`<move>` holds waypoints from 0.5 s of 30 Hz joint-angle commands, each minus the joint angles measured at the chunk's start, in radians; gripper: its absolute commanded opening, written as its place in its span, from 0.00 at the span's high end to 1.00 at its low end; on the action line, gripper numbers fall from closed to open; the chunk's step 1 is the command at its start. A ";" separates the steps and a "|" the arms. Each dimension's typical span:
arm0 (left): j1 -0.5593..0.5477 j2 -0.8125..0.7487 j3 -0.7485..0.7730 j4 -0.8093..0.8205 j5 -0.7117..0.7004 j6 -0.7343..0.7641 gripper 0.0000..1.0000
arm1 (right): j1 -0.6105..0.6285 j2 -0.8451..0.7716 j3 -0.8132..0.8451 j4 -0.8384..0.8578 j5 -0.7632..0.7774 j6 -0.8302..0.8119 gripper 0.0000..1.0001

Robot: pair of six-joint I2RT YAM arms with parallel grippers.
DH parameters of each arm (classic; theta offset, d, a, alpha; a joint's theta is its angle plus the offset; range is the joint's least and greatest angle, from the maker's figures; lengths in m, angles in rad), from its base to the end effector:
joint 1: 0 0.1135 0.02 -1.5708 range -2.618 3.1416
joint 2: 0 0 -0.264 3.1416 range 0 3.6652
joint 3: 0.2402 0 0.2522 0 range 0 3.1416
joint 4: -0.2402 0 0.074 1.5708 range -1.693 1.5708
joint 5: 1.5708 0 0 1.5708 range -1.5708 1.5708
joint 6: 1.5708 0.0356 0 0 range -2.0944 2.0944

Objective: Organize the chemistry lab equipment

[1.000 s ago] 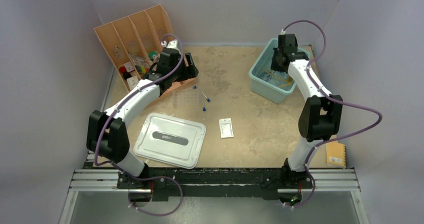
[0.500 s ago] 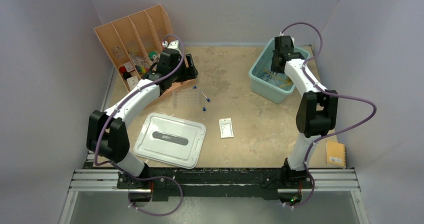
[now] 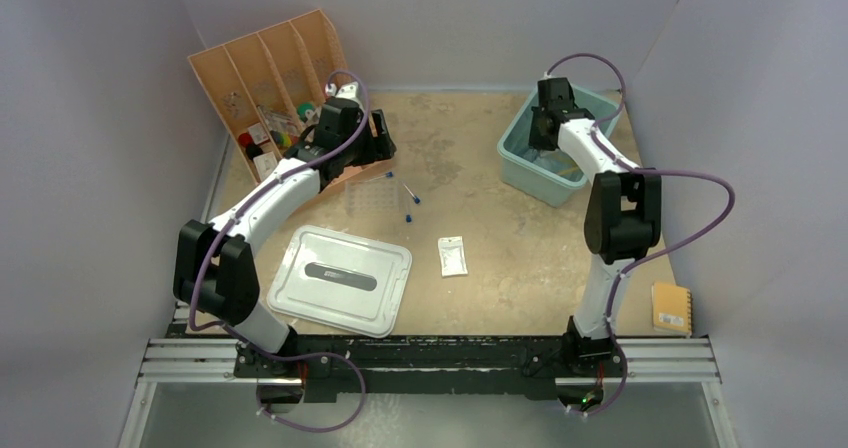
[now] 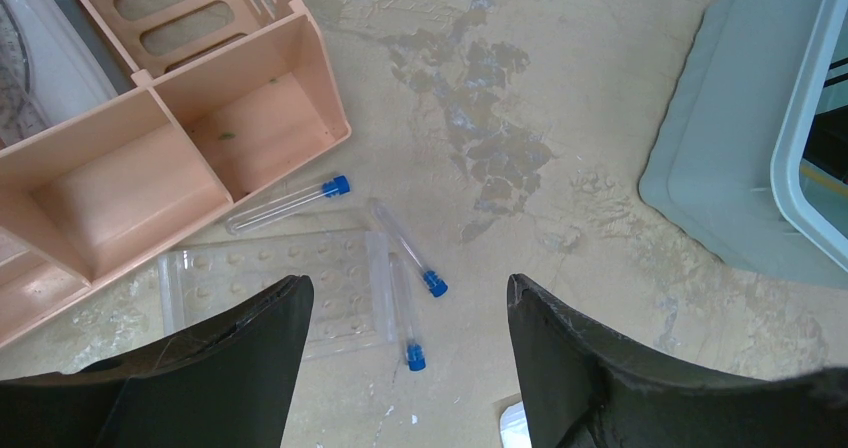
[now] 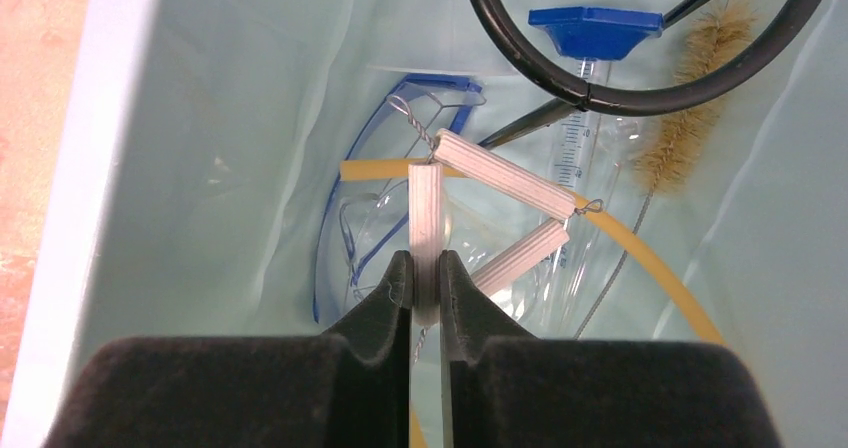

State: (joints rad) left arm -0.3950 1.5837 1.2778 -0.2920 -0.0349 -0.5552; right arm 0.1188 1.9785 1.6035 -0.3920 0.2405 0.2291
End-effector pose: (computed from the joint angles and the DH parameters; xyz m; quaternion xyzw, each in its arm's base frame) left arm 0.3380 -0.1396 0.2992 -0.0788 0.8804 -0.2001 0.4227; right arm 0.4506 0.0452 0.2466 0.0972 0.9097 -0.0415 0.4016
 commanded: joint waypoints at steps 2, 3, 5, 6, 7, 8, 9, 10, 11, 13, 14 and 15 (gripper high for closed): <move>-0.004 -0.033 0.005 0.028 -0.012 0.019 0.30 | 0.005 -0.016 0.027 0.048 -0.072 -0.012 0.87; -0.004 -0.033 0.006 0.027 -0.011 0.017 0.30 | 0.005 -0.022 0.031 0.051 -0.080 -0.014 0.83; -0.004 -0.033 0.004 0.027 -0.012 0.017 0.30 | 0.005 -0.038 0.038 0.053 -0.093 -0.014 0.76; -0.004 -0.034 0.004 0.027 -0.013 0.017 0.30 | 0.005 -0.046 0.040 0.055 -0.101 -0.015 0.71; -0.004 -0.036 0.005 0.027 -0.014 0.017 0.30 | 0.005 -0.056 0.040 0.058 -0.111 -0.014 0.68; -0.004 -0.037 0.006 0.027 -0.014 0.017 0.30 | 0.005 -0.067 0.041 0.062 -0.119 -0.014 0.65; -0.004 -0.038 0.006 0.027 -0.016 0.018 0.30 | 0.005 -0.078 0.042 0.065 -0.122 -0.014 0.63; -0.004 -0.040 0.006 0.027 -0.017 0.018 0.30 | 0.005 -0.089 0.044 0.064 -0.116 -0.013 0.62; -0.004 -0.042 0.004 0.027 -0.016 0.018 0.30 | 0.006 -0.097 0.054 0.047 -0.097 -0.011 0.62; -0.004 -0.046 0.001 0.038 -0.003 0.018 0.30 | 0.006 -0.107 0.083 0.012 -0.061 -0.005 0.61; -0.004 -0.047 -0.002 0.045 0.006 0.016 0.29 | 0.006 -0.114 0.094 0.002 -0.053 -0.004 0.61; -0.004 -0.047 -0.003 0.051 0.014 0.012 0.29 | 0.009 -0.125 0.094 0.004 -0.054 -0.004 0.60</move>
State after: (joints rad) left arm -0.3950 1.5837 1.2778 -0.2943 -0.0368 -0.5556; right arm 0.1181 1.9488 1.6218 -0.3851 0.1650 0.2195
